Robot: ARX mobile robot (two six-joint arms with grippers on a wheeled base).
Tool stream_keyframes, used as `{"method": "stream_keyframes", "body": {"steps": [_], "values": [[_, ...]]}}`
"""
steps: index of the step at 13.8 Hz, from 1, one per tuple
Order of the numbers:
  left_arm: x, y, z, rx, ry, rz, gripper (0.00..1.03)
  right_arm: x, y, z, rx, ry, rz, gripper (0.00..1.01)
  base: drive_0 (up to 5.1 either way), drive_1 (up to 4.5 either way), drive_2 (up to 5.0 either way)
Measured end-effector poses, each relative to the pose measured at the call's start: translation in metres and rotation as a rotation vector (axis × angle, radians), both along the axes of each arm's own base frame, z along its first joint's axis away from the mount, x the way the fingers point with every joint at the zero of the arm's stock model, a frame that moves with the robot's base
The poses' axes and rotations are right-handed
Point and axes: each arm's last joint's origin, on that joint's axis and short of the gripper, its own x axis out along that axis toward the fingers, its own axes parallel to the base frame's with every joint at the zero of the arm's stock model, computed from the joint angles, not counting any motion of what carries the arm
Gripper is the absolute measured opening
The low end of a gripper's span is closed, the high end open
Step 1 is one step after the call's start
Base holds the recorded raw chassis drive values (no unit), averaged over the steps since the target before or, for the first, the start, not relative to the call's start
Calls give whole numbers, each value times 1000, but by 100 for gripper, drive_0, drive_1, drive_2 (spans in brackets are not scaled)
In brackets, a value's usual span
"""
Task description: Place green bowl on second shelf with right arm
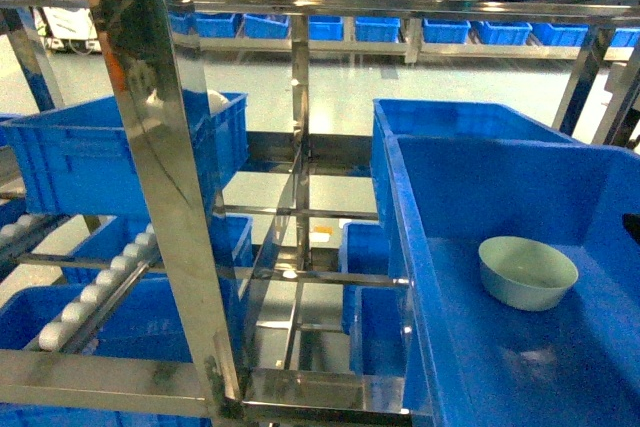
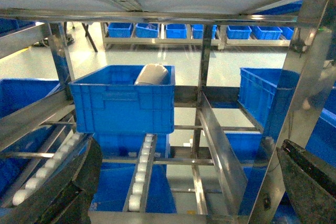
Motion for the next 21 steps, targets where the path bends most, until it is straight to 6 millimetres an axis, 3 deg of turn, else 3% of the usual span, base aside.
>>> {"method": "stream_keyframes", "body": {"steps": [4,8,9,11,13,14,16,18,19,21], "values": [[0,0,0,0,0,0,98,-45,16,36,31,-67,31,98,0,0,0],[0,0,0,0,0,0,98,-112,15,70,67,-129,21,98,0,0,0],[0,0,0,0,0,0,98,-136,9,76,74,-139,19,98,0,0,0],[0,0,0,0,0,0,98,-153,10,86,70,-223,36,98,0,0,0],[0,0,0,0,0,0,98,-152,10,85,70,-209,35,98,0,0,0],[0,0,0,0,0,0,98,-153,13,83,75,-317,-63,86,0,0,0],[0,0,0,0,0,1,98,-155,11,70,83,-329,-178,60,0,0,0],[0,0,0,0,0,0,98,-165,11,54,85,-297,-182,34,0,0,0],[0,0,0,0,0,0,98,-167,11,56,90,-338,-182,20,0,0,0],[0,0,0,0,0,0,98,-166,11,49,90,-323,-183,2,0,0,0]]}}
